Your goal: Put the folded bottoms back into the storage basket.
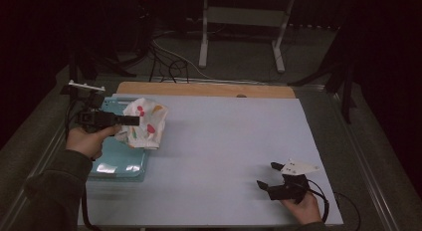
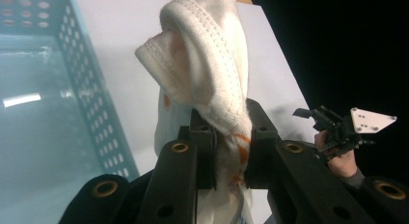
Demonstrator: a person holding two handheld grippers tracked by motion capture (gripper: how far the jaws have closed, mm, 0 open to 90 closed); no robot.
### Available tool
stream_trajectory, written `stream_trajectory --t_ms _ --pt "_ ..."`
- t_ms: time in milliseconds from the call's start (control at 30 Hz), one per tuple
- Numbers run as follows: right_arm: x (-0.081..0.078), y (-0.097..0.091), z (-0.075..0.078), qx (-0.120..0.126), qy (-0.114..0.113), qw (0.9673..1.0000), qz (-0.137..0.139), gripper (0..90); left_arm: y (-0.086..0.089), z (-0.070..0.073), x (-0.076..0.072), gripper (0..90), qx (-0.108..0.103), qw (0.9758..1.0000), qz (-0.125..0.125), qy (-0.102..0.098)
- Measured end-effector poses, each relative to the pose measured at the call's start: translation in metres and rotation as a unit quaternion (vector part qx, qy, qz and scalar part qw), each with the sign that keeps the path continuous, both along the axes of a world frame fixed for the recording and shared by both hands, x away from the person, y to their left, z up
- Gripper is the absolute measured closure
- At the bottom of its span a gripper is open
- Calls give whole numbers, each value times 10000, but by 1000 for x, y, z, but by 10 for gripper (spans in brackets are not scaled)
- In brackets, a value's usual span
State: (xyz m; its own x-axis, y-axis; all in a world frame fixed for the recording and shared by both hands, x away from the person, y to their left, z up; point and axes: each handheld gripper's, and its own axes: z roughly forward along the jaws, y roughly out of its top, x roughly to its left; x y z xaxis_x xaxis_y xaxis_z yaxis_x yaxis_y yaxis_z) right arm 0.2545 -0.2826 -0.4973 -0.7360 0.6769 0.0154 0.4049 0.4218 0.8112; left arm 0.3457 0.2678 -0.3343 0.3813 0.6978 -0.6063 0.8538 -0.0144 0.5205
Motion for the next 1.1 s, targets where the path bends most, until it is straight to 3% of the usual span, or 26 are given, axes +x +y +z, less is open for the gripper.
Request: stream_trajectory --t_ms 433,633,933,1100 --pt "0 1 -1 7 7 10000 -21 149 31 -2 -2 787 41 9996 279 22" --pt "-1 1 -1 -9 24 10000 -20 148 47 -9 -3 787 67 9991 420 55" --pt "-1 0 -1 -17 34 10000 -14 148 56 -31 -1 786 95 9986 494 134" --pt "-1 0 -2 -29 56 10000 -7 148 55 -56 2 786 148 9980 503 341"
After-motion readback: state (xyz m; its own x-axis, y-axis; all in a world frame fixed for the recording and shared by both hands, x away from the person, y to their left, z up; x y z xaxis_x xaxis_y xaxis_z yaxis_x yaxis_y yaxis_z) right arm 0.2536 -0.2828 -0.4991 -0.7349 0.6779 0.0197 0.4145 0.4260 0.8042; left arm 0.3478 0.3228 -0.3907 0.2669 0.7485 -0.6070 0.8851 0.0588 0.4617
